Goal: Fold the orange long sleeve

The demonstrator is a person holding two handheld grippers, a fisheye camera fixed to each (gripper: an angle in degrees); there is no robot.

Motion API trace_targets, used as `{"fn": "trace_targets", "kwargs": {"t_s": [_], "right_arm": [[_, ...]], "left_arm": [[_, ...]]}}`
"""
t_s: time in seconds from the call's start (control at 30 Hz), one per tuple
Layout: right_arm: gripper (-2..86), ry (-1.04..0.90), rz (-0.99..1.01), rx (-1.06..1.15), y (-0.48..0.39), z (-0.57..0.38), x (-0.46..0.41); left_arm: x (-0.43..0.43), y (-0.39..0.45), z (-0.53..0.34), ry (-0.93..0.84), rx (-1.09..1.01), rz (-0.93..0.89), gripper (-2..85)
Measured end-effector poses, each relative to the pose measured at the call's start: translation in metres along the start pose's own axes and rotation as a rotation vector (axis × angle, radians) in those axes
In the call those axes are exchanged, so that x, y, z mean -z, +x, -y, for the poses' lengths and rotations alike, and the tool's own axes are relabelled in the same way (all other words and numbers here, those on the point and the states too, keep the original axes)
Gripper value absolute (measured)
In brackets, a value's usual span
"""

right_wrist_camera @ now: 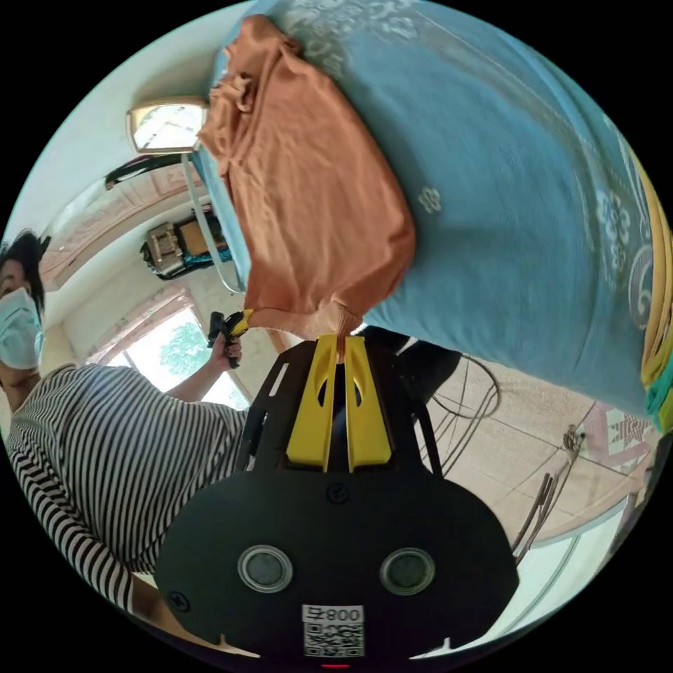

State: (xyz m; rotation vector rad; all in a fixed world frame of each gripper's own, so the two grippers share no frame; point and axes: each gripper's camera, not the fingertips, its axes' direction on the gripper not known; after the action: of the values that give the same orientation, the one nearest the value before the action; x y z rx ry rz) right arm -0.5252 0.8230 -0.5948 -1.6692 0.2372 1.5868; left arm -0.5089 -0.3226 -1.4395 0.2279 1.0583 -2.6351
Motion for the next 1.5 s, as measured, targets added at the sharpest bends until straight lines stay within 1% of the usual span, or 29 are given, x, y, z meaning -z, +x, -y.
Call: {"fn": "trace_targets", "kwargs": {"t_s": [0.1, 0.27, 0.43, 0.67, 0.87, 1.07, 1.2, 1.3, 1.33, 1.37, 1.4, 1.5], "right_arm": [[1.8, 0.068, 0.050, 0.073, -0.026, 0.026, 0.033], [1.7, 0.198, 0.123, 0.193, -0.072, 0.087, 0.093], [1.7, 0.285, 0.147, 0.280, -0.117, 0.146, 0.140], [1.6, 0.341, 0.088, 0.422, -0.202, 0.245, 0.202], [1.6, 0.390, 0.050, 0.481, -0.267, 0.331, 0.245], [1.6, 0.428, 0.015, 0.521, -0.332, 0.416, 0.283], [1.7, 0.457, -0.021, 0.526, -0.370, 0.470, 0.300], [1.8, 0.449, -0.045, 0.469, -0.393, 0.528, 0.307], [1.9, 0.442, -0.048, 0.426, -0.397, 0.554, 0.308], [2.0, 0.422, -0.030, 0.378, -0.400, 0.580, 0.307], [2.1, 0.420, -0.013, 0.349, -0.401, 0.592, 0.306], [2.5, 0.450, 0.084, 0.283, -0.412, 0.631, 0.307]], "left_arm": [[0.021, 0.036, 0.017, 0.054, -0.060, -0.074, 5.7], [0.052, 0.101, 0.069, 0.174, -0.174, -0.226, 5.8], [0.067, 0.156, 0.130, 0.238, -0.259, -0.305, 5.8], [0.082, 0.242, 0.235, 0.287, -0.376, -0.338, 5.7], [0.084, 0.317, 0.329, 0.306, -0.469, -0.326, 5.7], [0.074, 0.378, 0.424, 0.333, -0.511, -0.327, 5.7], [0.060, 0.410, 0.486, 0.355, -0.516, -0.305, 5.9], [0.040, 0.431, 0.543, 0.396, -0.482, -0.294, 6.5], [0.029, 0.439, 0.567, 0.401, -0.472, -0.251, 6.8], [0.016, 0.444, 0.590, 0.394, -0.445, -0.197, 7.1], [0.010, 0.445, 0.600, 0.395, -0.423, -0.183, 7.2], [-0.012, 0.451, 0.635, 0.442, -0.404, -0.203, 7.7]]}}
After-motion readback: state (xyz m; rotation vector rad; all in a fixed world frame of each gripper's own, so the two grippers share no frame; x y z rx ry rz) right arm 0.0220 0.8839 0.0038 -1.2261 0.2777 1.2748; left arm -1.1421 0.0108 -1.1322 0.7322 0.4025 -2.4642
